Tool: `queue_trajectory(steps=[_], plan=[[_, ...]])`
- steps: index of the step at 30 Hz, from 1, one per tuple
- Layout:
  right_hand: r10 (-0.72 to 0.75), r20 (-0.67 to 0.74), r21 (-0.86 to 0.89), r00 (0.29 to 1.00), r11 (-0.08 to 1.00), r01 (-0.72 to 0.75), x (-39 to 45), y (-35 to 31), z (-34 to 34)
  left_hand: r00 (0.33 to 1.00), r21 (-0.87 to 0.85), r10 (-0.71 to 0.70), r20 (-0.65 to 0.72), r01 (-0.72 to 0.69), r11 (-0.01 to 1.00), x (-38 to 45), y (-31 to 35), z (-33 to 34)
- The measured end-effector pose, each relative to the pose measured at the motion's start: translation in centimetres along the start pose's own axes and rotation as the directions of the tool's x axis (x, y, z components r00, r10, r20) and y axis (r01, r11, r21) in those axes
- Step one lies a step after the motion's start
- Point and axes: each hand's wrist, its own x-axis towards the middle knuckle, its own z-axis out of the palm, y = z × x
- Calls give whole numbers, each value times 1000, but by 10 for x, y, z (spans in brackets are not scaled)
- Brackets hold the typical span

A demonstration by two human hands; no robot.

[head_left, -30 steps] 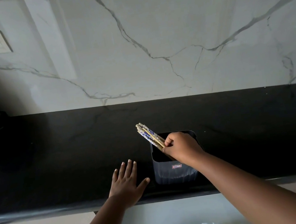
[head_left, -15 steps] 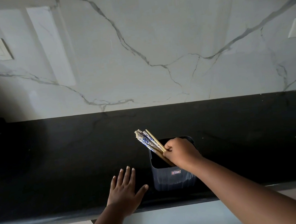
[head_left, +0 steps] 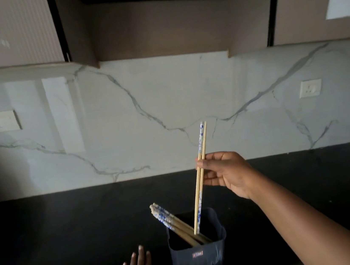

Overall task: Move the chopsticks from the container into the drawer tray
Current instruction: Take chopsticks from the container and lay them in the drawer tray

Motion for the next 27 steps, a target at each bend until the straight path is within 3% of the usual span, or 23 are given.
queue_trajectory(steps=[3, 5, 7, 11, 13, 15, 22, 27], plan=[[32, 44, 58, 999, 998, -35, -2, -9, -1, 969, -54, 76, -235, -91, 994, 6, 11, -64], [61, 62, 85, 996, 994, -67, -4, -12, 1, 898, -28, 41, -438, -59, 998, 12, 28, -117], [89, 70, 108, 993, 989, -97, -4, -11, 4, 805, 64, 197, -559, -194, 979, 21, 43, -155], [121, 70, 138, 990, 982, -130, -3, -5, 11, 539, 288, 572, -618, -522, 803, 24, 73, -210], [123, 78, 144, 989, 981, -133, -3, -3, 13, 425, 387, 691, -585, -602, 698, 23, 79, -218], [124, 80, 136, 989, 982, -134, -3, -1, 15, 356, 467, 766, -535, -632, 619, 24, 80, -219], [138, 63, 103, 988, 984, -144, -4, 6, 19, 233, 565, 847, -478, -656, 500, 27, 78, -225], [168, 49, 151, 985, 973, -174, -4, 1, 13, 267, 369, 746, -611, -737, 566, 23, 85, -254]])
